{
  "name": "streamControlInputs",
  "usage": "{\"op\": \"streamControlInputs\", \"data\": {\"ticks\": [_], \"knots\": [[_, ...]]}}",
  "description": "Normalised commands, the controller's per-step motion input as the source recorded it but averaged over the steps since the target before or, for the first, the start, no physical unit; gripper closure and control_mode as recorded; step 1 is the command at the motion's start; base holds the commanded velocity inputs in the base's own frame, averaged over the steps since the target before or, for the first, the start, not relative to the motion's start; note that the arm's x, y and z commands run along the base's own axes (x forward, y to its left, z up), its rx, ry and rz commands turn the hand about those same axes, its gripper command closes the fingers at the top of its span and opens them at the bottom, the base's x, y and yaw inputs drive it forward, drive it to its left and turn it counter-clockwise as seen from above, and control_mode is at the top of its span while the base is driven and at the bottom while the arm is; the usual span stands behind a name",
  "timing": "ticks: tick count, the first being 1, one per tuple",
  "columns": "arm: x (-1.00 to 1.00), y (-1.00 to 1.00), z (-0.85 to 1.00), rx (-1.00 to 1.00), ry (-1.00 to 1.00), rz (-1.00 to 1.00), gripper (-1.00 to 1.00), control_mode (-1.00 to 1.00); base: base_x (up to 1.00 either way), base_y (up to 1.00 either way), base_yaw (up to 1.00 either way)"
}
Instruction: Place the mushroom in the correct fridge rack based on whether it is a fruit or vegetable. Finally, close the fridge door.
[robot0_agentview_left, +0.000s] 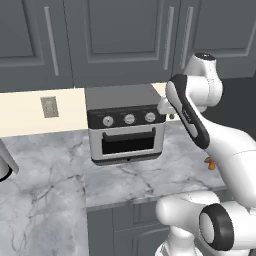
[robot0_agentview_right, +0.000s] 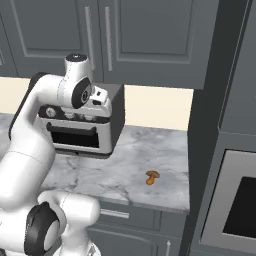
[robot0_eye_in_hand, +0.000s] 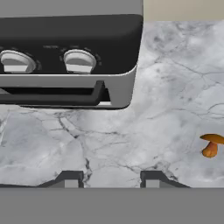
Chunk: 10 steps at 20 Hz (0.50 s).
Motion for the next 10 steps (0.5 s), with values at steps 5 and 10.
{"op": "streamControlInputs", "data": {"ticks": [5, 10], "knots": [[-0.30, -0.19, -0.17, 0.00, -0.05, -0.07, -1.00, -1.00, 0.00, 0.00, 0.00], [-0.45, -0.72, -0.72, 0.00, -0.02, -0.24, -1.00, -1.00, 0.00, 0.00, 0.00]]}}
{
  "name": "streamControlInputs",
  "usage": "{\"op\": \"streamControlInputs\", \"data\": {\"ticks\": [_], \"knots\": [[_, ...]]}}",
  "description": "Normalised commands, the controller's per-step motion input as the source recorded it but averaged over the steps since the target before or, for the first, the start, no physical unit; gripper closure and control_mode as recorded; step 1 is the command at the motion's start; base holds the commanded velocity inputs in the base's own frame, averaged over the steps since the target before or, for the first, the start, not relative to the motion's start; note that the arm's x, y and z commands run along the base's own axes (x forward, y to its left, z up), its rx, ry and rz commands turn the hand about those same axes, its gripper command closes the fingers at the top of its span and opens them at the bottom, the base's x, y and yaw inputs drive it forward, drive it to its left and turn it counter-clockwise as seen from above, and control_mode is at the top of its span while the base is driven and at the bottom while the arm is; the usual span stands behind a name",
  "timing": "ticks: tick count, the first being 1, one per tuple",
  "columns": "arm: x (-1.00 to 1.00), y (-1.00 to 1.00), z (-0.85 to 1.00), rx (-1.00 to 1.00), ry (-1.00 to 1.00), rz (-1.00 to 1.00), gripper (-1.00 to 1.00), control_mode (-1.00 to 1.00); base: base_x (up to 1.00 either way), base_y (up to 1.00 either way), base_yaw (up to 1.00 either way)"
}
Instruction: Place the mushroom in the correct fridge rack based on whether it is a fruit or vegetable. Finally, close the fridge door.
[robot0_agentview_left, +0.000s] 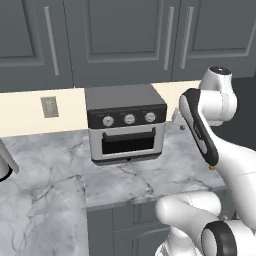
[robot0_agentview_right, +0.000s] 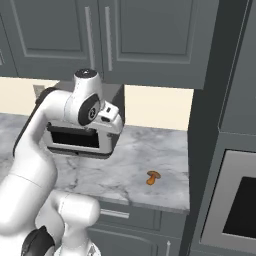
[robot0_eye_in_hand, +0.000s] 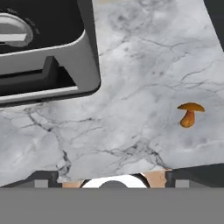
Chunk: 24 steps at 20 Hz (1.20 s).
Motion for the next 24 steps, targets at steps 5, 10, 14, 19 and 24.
{"op": "streamControlInputs", "data": {"ticks": [5, 10, 14, 19, 24], "knots": [[-0.08, -0.61, -0.76, -0.01, 0.00, -0.32, -1.00, -1.00, 0.00, 0.00, 0.00], [0.00, -0.59, -0.64, 0.00, 0.00, -0.29, -1.00, -1.00, 0.00, 0.00, 0.00], [0.00, -0.79, -0.58, 0.00, 0.00, -0.19, -1.00, -1.00, 0.00, 0.00, 0.00], [0.00, -0.56, -0.41, 0.00, 0.00, -0.01, -1.00, -1.00, 0.00, 0.00, 0.00], [0.01, -0.41, -0.46, 0.00, 0.00, 0.00, -1.00, -1.00, 0.00, 0.00, 0.00]]}}
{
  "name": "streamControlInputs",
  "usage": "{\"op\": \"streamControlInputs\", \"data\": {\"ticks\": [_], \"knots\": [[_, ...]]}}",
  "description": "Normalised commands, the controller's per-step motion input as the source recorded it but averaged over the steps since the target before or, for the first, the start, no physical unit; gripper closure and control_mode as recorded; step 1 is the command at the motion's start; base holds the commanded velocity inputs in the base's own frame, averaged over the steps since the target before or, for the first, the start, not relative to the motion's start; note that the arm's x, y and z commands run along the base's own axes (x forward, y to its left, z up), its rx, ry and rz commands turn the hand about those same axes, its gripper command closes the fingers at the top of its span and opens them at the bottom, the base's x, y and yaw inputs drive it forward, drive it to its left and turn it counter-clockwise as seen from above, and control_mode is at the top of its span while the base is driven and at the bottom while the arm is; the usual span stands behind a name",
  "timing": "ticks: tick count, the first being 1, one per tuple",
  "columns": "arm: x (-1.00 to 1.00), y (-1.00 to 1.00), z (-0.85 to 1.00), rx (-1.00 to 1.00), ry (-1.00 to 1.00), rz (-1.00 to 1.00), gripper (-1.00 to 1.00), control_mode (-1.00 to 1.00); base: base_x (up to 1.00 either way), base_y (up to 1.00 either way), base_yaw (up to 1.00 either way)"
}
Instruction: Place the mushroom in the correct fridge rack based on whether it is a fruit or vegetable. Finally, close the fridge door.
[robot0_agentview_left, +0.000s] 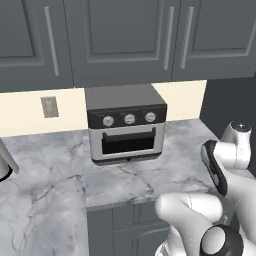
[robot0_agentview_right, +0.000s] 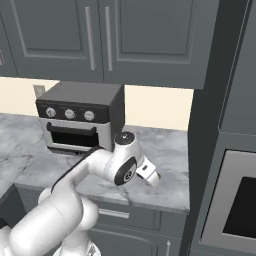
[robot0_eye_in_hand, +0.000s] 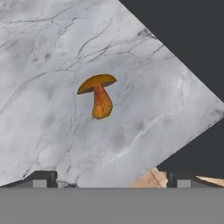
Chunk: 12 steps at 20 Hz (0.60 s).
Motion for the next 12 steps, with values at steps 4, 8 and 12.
{"op": "streamControlInputs", "data": {"ticks": [4, 8, 12], "knots": [[0.06, -0.36, -0.24, 0.01, 0.00, 0.00, -1.00, -1.00, 0.00, 0.00, 0.00], [0.23, -0.04, -0.05, 0.00, 0.00, 0.00, -1.00, -1.00, 0.00, 0.00, 0.00], [0.35, 0.00, 0.00, 0.00, 0.00, 0.00, -1.00, -1.00, 0.00, 0.00, 0.00]]}}
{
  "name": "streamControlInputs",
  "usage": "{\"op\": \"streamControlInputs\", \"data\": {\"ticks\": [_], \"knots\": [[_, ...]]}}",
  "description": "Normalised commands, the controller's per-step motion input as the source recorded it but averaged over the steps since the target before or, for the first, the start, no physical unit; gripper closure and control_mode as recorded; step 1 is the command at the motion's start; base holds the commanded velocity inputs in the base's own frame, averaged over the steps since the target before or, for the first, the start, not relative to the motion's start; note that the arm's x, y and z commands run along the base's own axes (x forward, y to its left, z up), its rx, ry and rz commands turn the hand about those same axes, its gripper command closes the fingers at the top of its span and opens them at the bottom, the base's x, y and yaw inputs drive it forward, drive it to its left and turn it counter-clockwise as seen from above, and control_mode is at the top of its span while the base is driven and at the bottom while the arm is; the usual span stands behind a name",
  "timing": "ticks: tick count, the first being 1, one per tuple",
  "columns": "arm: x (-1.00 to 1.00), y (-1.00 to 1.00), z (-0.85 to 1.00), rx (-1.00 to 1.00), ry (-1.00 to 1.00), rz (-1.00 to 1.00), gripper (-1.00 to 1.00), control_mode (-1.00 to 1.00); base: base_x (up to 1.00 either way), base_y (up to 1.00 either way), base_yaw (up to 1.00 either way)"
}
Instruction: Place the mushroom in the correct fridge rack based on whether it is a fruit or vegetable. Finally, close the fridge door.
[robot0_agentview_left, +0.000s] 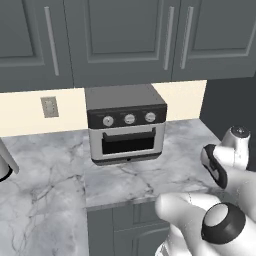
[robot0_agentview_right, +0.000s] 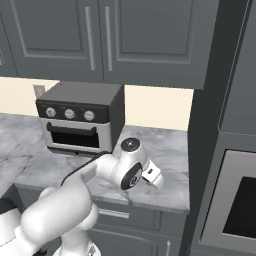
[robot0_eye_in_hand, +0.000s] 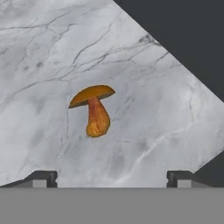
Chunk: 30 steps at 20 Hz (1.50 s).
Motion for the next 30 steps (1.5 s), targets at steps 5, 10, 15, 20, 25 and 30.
{"op": "streamControlInputs", "data": {"ticks": [5, 10, 15, 20, 25, 30], "knots": [[0.36, 0.00, -0.04, 0.00, 0.00, 0.00, -1.00, -1.00, 0.00, 0.00, 0.00], [0.31, 0.00, -0.09, 0.00, 0.00, 0.00, -1.00, -1.00, 0.00, 0.00, 0.00], [0.10, -0.14, -0.19, 0.00, 0.00, 0.00, -1.00, -1.00, 0.00, 0.00, 0.00], [0.05, -0.26, -0.19, 0.02, 0.00, 0.00, -1.00, -1.00, 0.00, 0.00, 0.00], [0.19, 0.00, -0.10, 0.00, 0.00, 0.00, -1.00, -1.00, 0.00, 0.00, 0.00], [0.19, 0.00, -0.12, 0.00, 0.00, 0.00, -1.00, -1.00, 0.00, 0.00, 0.00]]}}
